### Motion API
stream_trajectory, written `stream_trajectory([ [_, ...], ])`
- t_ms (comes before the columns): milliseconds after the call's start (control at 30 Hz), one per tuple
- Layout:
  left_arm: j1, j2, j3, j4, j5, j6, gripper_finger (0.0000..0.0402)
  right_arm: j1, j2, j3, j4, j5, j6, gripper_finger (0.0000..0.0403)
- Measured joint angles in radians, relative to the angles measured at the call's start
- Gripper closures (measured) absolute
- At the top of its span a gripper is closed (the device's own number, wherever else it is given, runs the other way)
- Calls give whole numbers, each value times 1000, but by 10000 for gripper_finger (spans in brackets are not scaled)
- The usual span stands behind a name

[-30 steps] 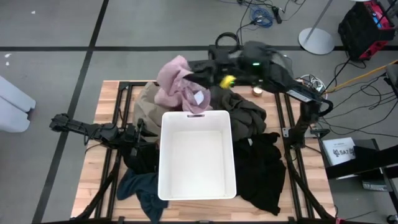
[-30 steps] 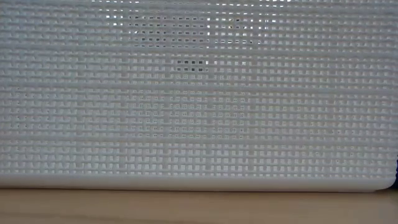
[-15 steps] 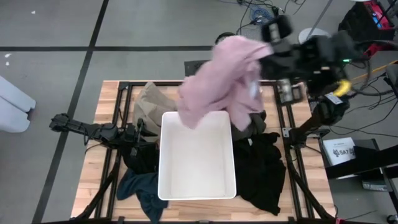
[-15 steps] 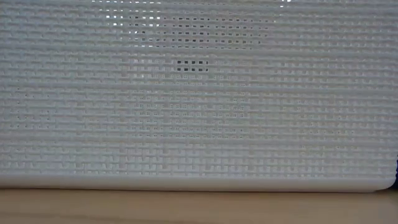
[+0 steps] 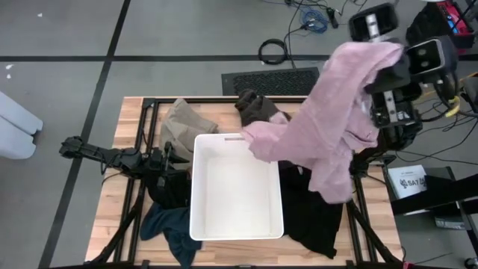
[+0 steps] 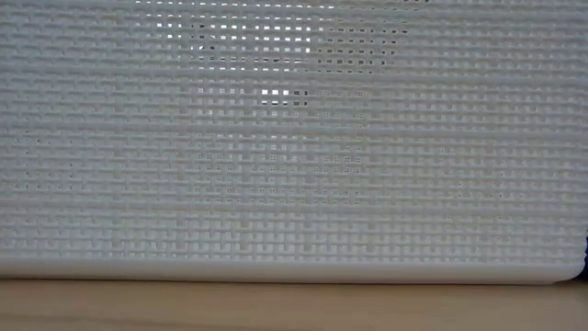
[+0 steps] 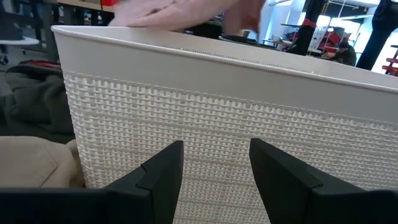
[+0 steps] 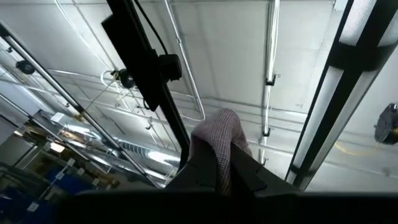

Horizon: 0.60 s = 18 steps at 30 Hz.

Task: Sort clothes
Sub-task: Put the pink shirt into the white laundry bin

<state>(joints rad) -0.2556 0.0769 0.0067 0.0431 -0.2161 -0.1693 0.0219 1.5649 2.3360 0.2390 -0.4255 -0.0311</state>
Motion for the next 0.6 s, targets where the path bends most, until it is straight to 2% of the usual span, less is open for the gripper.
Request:
stream_trajectory([
  [433, 0, 0, 0, 0, -2, -1, 208, 10, 234, -2, -22, 5, 199, 403],
  [600, 0, 0, 0, 0, -2, -6, 208, 13, 266, -2, -249, 3, 222, 403],
])
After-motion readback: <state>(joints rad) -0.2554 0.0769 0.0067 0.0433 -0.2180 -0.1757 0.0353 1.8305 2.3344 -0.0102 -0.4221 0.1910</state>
